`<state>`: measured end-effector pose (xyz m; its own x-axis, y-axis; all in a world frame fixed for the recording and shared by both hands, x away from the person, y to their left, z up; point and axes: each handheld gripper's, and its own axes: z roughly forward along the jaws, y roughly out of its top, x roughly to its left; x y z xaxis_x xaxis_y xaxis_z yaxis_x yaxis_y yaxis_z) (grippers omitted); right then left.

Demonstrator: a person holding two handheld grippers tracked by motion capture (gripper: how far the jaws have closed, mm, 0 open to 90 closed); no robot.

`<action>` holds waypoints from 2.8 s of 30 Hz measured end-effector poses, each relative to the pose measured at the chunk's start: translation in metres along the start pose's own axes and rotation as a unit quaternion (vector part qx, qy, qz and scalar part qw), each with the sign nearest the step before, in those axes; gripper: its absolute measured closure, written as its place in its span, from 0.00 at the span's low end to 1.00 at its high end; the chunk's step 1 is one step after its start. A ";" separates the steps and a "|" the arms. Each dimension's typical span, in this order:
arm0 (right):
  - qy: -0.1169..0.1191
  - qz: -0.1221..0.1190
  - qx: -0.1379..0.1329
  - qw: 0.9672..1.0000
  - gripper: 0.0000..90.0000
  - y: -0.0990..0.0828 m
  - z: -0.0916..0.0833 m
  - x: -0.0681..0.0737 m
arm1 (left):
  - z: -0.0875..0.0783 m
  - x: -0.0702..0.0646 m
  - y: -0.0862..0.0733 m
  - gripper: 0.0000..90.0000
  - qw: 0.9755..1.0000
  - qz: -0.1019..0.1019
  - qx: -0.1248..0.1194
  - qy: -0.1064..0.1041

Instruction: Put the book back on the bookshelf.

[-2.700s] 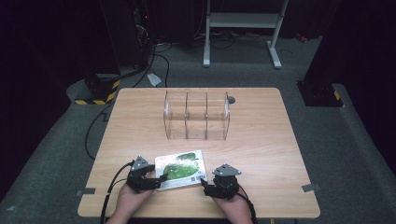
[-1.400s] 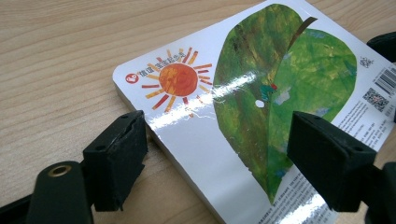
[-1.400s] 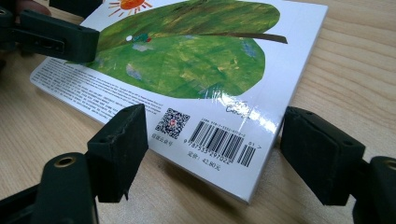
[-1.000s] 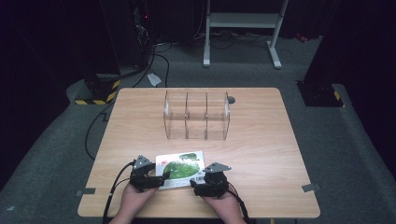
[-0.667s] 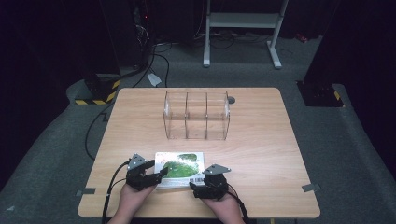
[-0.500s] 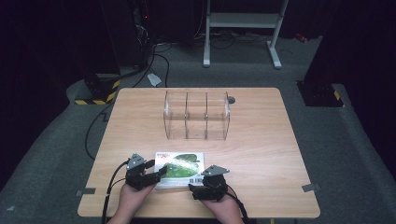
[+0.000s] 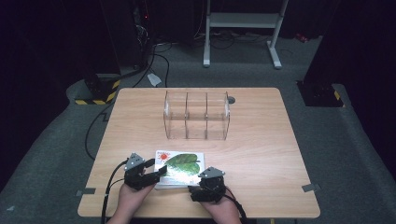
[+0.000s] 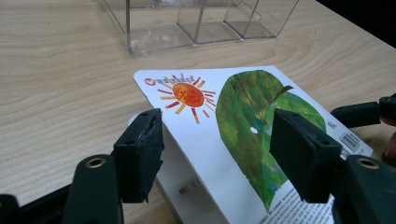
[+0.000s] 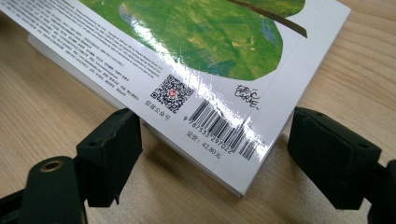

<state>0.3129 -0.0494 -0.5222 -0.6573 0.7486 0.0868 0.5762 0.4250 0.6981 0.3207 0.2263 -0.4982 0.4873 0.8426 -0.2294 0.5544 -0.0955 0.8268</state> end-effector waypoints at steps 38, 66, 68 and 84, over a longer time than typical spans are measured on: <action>0.022 0.037 -0.038 0.998 0.30 0.001 -0.011 -0.026 | 0.000 0.001 -0.003 0.72 0.997 0.059 0.005 -0.040; 0.054 0.072 -0.050 0.995 0.27 0.005 -0.006 -0.036 | -0.016 -0.017 0.000 0.77 0.984 0.161 -0.065 -0.048; 0.057 0.074 -0.051 0.994 0.26 0.005 -0.005 -0.037 | -0.017 -0.018 -0.001 0.77 0.982 0.168 -0.069 -0.048; 0.115 0.117 -0.031 0.986 0.18 0.013 0.009 -0.047 | -0.018 -0.020 -0.003 0.78 0.979 0.184 -0.078 -0.047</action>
<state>0.3555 -0.0746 -0.5231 -0.6075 0.6839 0.4041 0.6986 0.2179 0.6815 0.2972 0.2190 -0.4868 0.6981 0.7136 0.0586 0.2231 -0.2945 0.9292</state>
